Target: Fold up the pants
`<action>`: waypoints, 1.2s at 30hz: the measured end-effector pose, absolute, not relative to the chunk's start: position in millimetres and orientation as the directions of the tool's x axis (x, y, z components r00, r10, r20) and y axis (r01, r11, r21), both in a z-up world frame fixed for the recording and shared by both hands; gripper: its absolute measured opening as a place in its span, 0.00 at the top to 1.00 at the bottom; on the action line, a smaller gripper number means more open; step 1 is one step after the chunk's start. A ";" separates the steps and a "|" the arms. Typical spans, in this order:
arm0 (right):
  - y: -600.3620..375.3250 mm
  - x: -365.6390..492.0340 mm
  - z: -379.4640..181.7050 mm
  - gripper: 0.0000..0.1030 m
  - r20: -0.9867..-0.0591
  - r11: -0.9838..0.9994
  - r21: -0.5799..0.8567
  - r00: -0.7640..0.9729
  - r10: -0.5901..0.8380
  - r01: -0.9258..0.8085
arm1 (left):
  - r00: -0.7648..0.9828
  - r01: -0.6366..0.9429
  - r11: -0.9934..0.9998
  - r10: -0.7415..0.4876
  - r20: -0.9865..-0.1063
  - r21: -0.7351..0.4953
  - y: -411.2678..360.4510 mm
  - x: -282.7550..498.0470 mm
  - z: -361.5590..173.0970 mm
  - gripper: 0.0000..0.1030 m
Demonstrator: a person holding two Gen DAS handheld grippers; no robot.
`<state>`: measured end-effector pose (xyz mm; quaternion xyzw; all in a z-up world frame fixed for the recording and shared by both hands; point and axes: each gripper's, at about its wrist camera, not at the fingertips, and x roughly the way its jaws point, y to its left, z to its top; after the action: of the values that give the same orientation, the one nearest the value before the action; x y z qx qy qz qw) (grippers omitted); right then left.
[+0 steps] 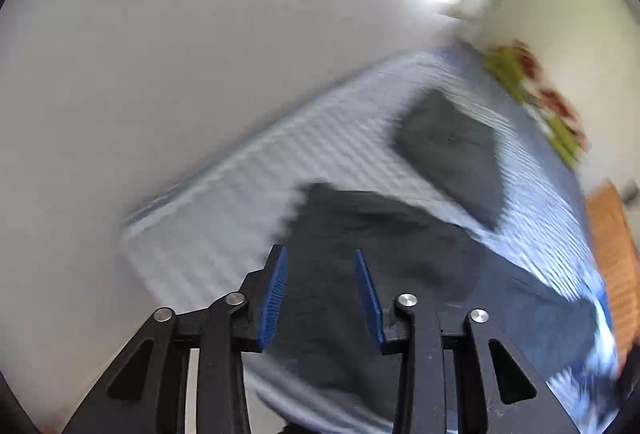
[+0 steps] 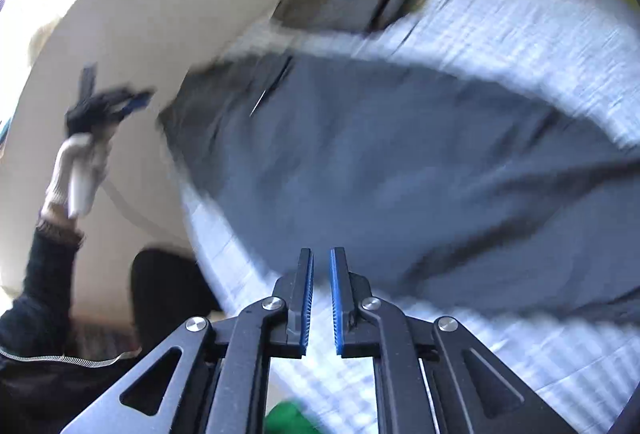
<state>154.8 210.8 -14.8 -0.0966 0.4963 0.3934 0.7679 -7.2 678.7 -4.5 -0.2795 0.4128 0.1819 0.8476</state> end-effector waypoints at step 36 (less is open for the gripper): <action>-191.5 186.5 -41.9 0.55 -0.783 0.917 0.385 0.561 0.268 0.101 | 0.240 0.353 0.885 -0.400 -0.884 -0.304 216.3 109.4 -58.0 0.39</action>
<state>186.5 -191.5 -41.9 0.1976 0.4661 0.0485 0.8610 109.4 216.3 -58.0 -0.0207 0.5679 -0.2394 0.7872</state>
